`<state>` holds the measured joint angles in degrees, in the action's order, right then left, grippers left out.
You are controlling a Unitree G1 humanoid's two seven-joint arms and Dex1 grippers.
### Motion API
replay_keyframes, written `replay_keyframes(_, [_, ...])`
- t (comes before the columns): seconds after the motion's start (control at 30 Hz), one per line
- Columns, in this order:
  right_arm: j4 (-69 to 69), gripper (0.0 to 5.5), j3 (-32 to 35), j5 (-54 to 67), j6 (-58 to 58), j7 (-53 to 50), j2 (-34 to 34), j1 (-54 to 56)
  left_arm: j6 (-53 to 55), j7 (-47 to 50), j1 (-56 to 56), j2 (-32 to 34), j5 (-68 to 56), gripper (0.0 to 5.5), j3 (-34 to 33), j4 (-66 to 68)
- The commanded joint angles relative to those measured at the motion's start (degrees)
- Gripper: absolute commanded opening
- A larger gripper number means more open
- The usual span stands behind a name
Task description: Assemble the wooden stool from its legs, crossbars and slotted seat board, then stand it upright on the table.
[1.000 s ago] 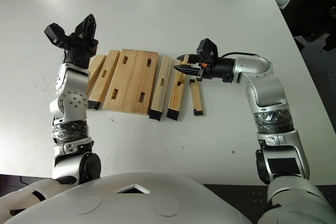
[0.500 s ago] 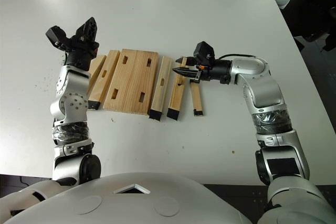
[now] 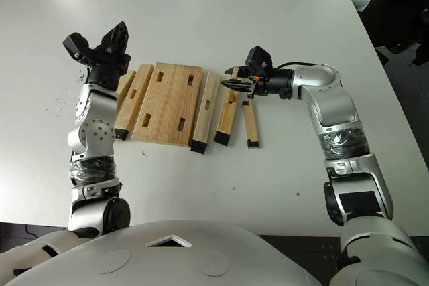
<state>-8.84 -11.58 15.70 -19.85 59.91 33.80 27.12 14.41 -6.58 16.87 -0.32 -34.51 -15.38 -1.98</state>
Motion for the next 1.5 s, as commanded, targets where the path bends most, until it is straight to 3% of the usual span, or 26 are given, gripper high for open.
replay_keyframes(0.03, [-3.59, 1.31, -2.26, -3.56, -2.43, -1.39, 0.27, -3.70, 0.05, -0.43, 0.05, 0.42, 0.70, 2.38, 0.34, 0.35])
replay_keyframes(0.1, [-3.96, 1.31, -1.82, -3.39, -2.75, -2.10, -0.12, -3.67, 0.01, -0.57, 0.28, 0.47, 0.75, 2.38, 0.39, 0.62])
replay_keyframes(0.4, [1.31, 2.80, 4.56, 1.92, -2.95, -1.72, -0.91, -3.87, 0.33, -0.91, 0.65, 0.67, 0.37, 2.38, -0.34, 1.54])
replay_keyframes(0.63, [10.05, 2.84, 7.48, 1.70, -3.98, -2.36, 3.33, -8.46, 0.92, -1.06, -1.62, 0.20, 1.31, 2.38, 0.88, 0.45])
replay_keyframes(0.83, [20.11, 2.84, 15.48, 16.22, -15.86, -3.36, 2.26, -0.75, 0.96, -1.59, -0.65, 1.52, 1.86, 2.38, 0.46, 2.04])
replay_keyframes(1.1, [13.68, 2.84, 3.00, 4.72, -11.05, -14.85, -8.03, 2.18, 0.13, -2.66, 1.60, 1.13, 3.32, 2.38, 2.03, 5.13])
replay_keyframes(1.23, [12.42, 2.84, 2.92, 3.63, -10.06, -16.44, -10.27, 2.98, 0.02, -3.20, 1.55, 1.64, 3.69, 2.38, 1.99, 5.81])
replay_keyframes(1.4, [13.36, 2.84, 7.47, 8.00, -11.84, -18.67, -13.75, 6.64, -0.41, -3.35, 1.62, 1.67, 3.87, 2.38, 1.59, 6.36])
replay_keyframes(1.5, [9.91, 2.84, 5.29, 4.94, -9.46, -18.64, -14.20, 5.28, -0.65, -3.36, 2.31, 1.50, 4.11, 2.38, 1.74, 7.15])
